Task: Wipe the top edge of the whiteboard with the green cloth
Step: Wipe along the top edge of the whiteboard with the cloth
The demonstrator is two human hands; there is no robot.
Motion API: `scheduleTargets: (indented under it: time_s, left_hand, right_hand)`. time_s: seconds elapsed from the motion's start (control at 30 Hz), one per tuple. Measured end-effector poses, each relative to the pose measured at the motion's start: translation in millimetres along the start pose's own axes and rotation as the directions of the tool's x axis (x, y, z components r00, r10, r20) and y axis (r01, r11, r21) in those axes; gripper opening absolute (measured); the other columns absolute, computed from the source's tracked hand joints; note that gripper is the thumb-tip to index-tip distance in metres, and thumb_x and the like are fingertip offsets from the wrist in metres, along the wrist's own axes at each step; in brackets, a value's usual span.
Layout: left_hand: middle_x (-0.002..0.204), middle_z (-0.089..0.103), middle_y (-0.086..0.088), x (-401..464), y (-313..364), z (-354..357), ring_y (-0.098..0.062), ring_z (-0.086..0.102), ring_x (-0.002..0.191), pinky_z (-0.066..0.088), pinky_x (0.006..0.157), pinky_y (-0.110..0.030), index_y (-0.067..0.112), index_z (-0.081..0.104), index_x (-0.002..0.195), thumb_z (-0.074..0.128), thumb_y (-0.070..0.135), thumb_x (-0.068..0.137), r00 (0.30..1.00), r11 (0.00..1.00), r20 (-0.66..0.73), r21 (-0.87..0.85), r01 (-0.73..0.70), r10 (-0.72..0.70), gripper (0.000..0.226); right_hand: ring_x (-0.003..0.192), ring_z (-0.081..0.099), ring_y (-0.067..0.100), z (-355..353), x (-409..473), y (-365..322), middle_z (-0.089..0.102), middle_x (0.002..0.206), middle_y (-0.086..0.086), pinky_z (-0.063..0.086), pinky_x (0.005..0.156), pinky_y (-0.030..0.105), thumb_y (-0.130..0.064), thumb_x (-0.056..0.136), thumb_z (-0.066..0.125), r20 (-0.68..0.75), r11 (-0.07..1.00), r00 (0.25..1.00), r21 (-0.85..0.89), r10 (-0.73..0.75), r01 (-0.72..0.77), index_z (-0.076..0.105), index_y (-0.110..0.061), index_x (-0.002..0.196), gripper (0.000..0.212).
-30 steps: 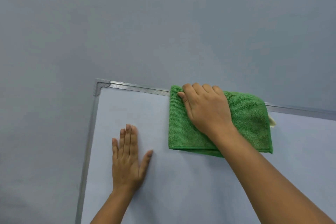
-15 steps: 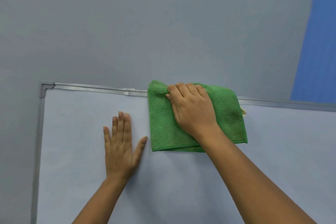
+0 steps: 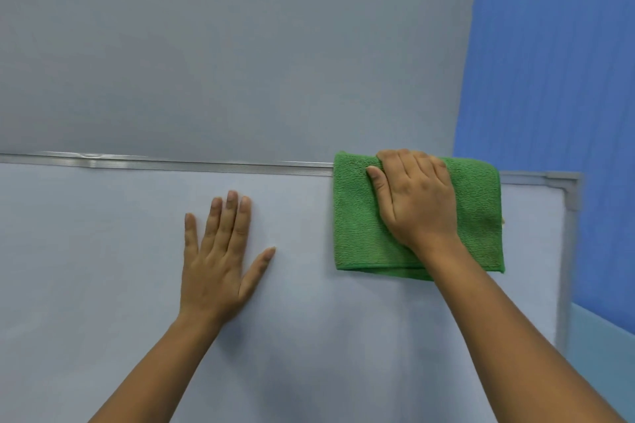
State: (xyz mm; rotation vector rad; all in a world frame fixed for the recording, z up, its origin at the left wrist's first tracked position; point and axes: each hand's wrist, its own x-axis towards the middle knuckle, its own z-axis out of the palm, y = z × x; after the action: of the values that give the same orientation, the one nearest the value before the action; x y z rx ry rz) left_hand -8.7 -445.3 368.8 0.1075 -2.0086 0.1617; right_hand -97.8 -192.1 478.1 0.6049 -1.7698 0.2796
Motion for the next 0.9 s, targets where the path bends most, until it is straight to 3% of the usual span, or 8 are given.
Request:
scheduleTargets:
  time_s: [0.3,0.5,0.6,0.67,0.77,0.83,0.9]
  left_hand:
    - [0.157,0.025,-0.012,43,124,8,-0.025,0.021,0.146,0.014,0.117,-0.057,0.012,0.025,0.15,0.027,0.053,0.098,0.964,0.964,-0.021,0.035,-0.263,0.264,0.067]
    - [0.158,0.022,-0.011,78,186,1,-0.023,0.017,0.147,0.003,0.117,-0.056,0.012,0.025,0.15,0.017,0.06,0.097,0.969,0.965,-0.061,-0.096,-0.245,0.24,0.073]
    - [0.157,0.028,-0.01,106,207,-14,-0.022,0.017,0.147,-0.009,0.114,-0.057,0.012,0.039,0.145,0.013,0.066,0.093,0.989,0.97,-0.073,-0.196,-0.141,0.129,0.079]
    - [0.148,0.044,-0.007,128,217,-26,-0.021,0.025,0.145,-0.017,0.111,-0.059,0.018,0.06,0.125,0.012,0.071,0.089,0.999,0.963,0.036,-0.267,0.026,-0.017,0.081]
    - [0.097,0.068,-0.003,162,226,-41,-0.025,0.055,0.113,-0.016,0.109,-0.067,0.019,0.069,0.075,0.013,0.076,0.086,0.956,0.95,0.26,-0.242,0.199,-0.134,0.081]
    - [0.075,0.066,-0.003,180,228,-46,-0.029,0.061,0.098,-0.017,0.107,-0.067,0.016,0.064,0.068,0.014,0.081,0.082,0.906,0.954,0.399,-0.188,0.234,-0.144,0.083]
    - [0.076,0.065,-0.002,191,230,-48,-0.029,0.061,0.099,-0.016,0.107,-0.067,0.017,0.061,0.071,0.022,0.084,0.079,0.872,0.945,0.468,-0.196,0.261,-0.143,0.078]
  right_hand:
    - [0.102,0.057,0.029,-25,-27,108,0.067,0.106,0.005,0.031,0.099,0.038,-0.038,0.098,0.034,-0.054,0.999,0.998,-0.01,0.034,-0.035,0.061,-0.012,0.111,0.039]
    - [0.103,0.057,0.026,-29,-33,137,0.066,0.106,0.002,0.03,0.107,0.04,-0.037,0.099,0.033,-0.045,0.999,0.999,-0.03,0.029,-0.03,0.06,-0.014,0.112,0.038]
    - [0.106,0.056,0.024,-29,-34,135,0.066,0.108,0.001,0.027,0.109,0.039,-0.037,0.099,0.033,-0.041,0.999,0.998,-0.012,0.041,-0.041,0.06,-0.015,0.113,0.037]
    - [0.109,0.055,0.022,-30,-35,133,0.065,0.11,0.0,0.025,0.111,0.037,-0.037,0.099,0.033,-0.035,0.999,0.998,0.014,0.051,-0.051,0.06,-0.016,0.113,0.037]
    - [0.104,0.056,0.019,-38,-29,132,0.066,0.105,-0.004,0.026,0.109,0.036,-0.037,0.099,0.033,-0.026,0.987,0.996,0.137,0.088,-0.084,0.061,-0.019,0.106,0.034]
    - [0.093,0.058,0.02,-43,-21,133,0.067,0.093,-0.004,0.033,0.101,0.039,-0.035,0.099,0.038,-0.06,0.948,0.981,0.276,0.183,-0.16,0.063,-0.018,0.093,0.032]
    - [0.093,0.059,0.022,-48,-15,137,0.069,0.094,-0.003,0.038,0.095,0.042,-0.036,0.096,0.046,-0.126,0.895,0.927,0.335,0.354,-0.296,0.066,-0.018,0.092,0.027]
